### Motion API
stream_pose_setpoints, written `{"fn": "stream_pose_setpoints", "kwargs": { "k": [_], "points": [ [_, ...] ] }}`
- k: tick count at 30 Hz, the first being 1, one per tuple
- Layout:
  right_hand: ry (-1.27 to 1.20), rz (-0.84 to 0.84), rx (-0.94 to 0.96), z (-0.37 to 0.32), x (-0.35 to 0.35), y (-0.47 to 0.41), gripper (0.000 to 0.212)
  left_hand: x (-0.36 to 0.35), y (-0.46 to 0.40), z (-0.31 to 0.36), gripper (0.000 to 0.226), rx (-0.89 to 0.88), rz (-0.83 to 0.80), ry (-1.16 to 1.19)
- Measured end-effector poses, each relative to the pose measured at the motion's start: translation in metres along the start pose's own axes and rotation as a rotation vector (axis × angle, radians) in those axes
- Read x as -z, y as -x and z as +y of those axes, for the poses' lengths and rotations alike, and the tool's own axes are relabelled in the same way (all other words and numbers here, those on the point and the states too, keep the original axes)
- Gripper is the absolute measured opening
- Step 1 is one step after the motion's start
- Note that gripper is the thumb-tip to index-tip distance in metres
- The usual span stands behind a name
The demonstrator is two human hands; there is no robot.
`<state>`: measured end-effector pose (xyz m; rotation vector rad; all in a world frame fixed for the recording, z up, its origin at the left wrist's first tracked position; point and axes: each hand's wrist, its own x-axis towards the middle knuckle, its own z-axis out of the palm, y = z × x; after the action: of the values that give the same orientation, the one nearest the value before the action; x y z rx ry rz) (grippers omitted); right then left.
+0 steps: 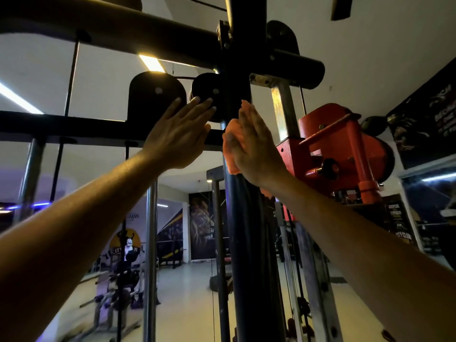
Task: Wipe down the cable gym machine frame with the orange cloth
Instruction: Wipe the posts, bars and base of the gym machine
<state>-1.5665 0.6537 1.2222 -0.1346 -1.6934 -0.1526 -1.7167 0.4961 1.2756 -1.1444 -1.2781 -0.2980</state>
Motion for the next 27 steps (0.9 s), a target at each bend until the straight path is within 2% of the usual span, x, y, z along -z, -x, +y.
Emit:
{"fn": "stream_pose_setpoints", "kwargs": {
  "k": [3, 7, 14, 19, 22, 27],
  "points": [
    [0.085, 0.01, 0.04, 0.002, -0.008, 0.028, 0.078, -0.003, 0.006, 0.003, 0.064, -0.014, 0.013, 0.005],
    [0.048, 0.03, 0.021, 0.002, -0.012, 0.072, 0.073, -0.009, 0.017, 0.009, 0.059, -0.069, 0.034, 0.007],
    [0.008, 0.035, -0.09, -0.009, -0.01, 0.017, 0.072, -0.012, 0.019, 0.014, 0.063, -0.026, -0.007, 0.034],
    [0.111, 0.092, 0.029, 0.0, -0.024, 0.082, 0.069, -0.019, 0.031, 0.024, 0.065, 0.001, 0.001, 0.07],
    [0.055, 0.056, 0.019, 0.003, -0.018, 0.086, 0.071, -0.016, 0.03, 0.027, 0.064, 0.018, 0.006, 0.172],
    [0.016, 0.063, -0.116, -0.005, -0.015, 0.044, 0.073, -0.01, 0.033, 0.043, 0.053, 0.11, 0.043, 0.494]
  ]
}}
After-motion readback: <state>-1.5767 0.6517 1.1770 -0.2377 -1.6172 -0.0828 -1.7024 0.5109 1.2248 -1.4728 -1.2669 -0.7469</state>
